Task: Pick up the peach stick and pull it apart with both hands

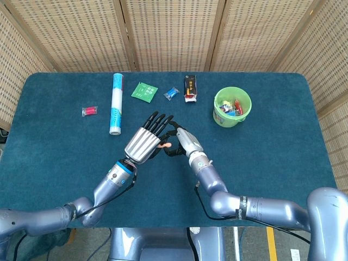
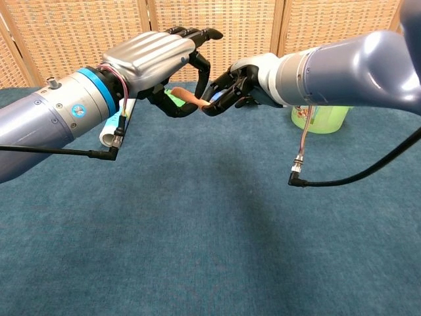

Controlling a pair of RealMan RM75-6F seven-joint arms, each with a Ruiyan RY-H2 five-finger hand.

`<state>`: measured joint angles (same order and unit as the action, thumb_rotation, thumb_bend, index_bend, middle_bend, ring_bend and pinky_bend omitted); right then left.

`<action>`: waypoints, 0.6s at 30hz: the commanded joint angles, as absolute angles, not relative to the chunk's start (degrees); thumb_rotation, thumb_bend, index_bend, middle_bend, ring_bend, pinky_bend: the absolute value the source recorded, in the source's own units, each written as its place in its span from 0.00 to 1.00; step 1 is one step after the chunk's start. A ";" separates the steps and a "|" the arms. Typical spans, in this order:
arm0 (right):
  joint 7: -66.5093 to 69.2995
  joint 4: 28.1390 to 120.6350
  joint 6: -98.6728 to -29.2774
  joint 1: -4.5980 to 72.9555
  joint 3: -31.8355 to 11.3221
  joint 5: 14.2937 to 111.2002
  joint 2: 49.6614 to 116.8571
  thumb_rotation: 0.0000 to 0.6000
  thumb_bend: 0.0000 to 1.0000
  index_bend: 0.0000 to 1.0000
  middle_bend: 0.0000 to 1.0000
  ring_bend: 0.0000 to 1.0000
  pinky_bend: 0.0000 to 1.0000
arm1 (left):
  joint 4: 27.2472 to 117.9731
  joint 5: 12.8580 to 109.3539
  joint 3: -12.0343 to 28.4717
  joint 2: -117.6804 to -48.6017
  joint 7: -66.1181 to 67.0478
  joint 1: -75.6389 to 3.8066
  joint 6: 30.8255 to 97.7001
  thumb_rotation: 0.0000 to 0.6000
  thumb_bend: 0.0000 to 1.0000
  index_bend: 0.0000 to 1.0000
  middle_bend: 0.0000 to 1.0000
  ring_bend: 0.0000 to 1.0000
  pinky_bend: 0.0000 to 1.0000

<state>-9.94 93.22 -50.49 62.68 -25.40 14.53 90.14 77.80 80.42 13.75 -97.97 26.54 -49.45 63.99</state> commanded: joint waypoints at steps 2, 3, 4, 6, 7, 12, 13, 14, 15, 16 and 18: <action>-9.77 93.28 -50.40 62.64 -25.39 14.53 90.08 1.00 0.58 0.69 0.12 0.00 0.00 | 77.79 80.29 13.77 -97.96 26.83 -49.49 64.21 1.00 0.47 0.64 0.00 0.00 0.00; -9.68 93.33 -50.35 62.60 -25.39 14.56 90.04 1.00 0.58 0.69 0.12 0.00 0.00 | 77.78 80.24 13.78 -97.96 26.92 -49.50 64.29 1.00 0.50 0.64 0.00 0.00 0.00; -9.64 93.37 -50.31 62.59 -25.38 14.62 90.00 1.00 0.59 0.69 0.12 0.00 0.00 | 77.74 80.24 13.80 -97.94 27.07 -49.52 64.41 1.00 0.51 0.65 0.00 0.00 0.00; -9.58 93.42 -50.25 62.57 -25.32 14.74 89.92 1.00 0.59 0.69 0.12 0.00 0.00 | 77.74 80.10 13.80 -97.94 27.30 -49.53 64.48 1.00 0.53 0.67 0.00 0.00 0.00; -9.55 93.45 -50.22 62.55 -25.28 14.78 89.88 1.00 0.59 0.69 0.12 0.00 0.00 | 77.75 80.00 13.82 -97.94 27.41 -49.54 64.51 1.00 0.54 0.68 0.00 0.00 0.00; -9.28 93.56 -50.08 62.37 -25.11 15.06 89.61 1.00 0.59 0.70 0.13 0.00 0.00 | 77.75 79.62 13.87 -98.10 27.51 -49.55 64.74 1.00 0.58 0.74 0.00 0.00 0.00; -9.21 93.57 -50.04 62.32 -25.07 15.14 89.57 1.00 0.59 0.71 0.13 0.00 0.00 | 77.70 79.62 13.84 -98.13 27.48 -49.54 64.82 1.00 0.60 0.75 0.00 0.00 0.00; -9.12 93.54 -50.01 62.24 -25.01 15.27 89.52 1.00 0.59 0.72 0.13 0.00 0.00 | 77.58 79.67 13.80 -98.19 27.41 -49.53 64.95 1.00 0.63 0.76 0.00 0.00 0.00; -9.04 93.52 -49.94 62.19 -24.96 15.35 89.48 1.00 0.60 0.72 0.13 0.00 0.00 | 77.44 79.74 13.78 -98.26 27.32 -49.53 65.10 1.00 0.66 0.77 0.00 0.00 0.00; -8.93 93.46 -49.82 62.13 -24.93 15.42 89.44 1.00 0.60 0.72 0.13 0.00 0.00 | 77.25 79.86 13.74 -98.34 27.21 -49.52 65.28 1.00 0.67 0.77 0.00 0.00 0.00; -8.68 93.30 -49.62 61.99 -24.87 15.56 89.37 1.00 0.60 0.73 0.13 0.00 0.00 | 76.87 80.15 13.68 -98.40 26.94 -49.54 65.57 1.00 0.68 0.78 0.00 0.00 0.00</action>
<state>-8.73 93.34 -49.66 62.02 -24.90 15.52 89.40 76.94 80.07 13.71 -98.37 27.01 -49.53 65.49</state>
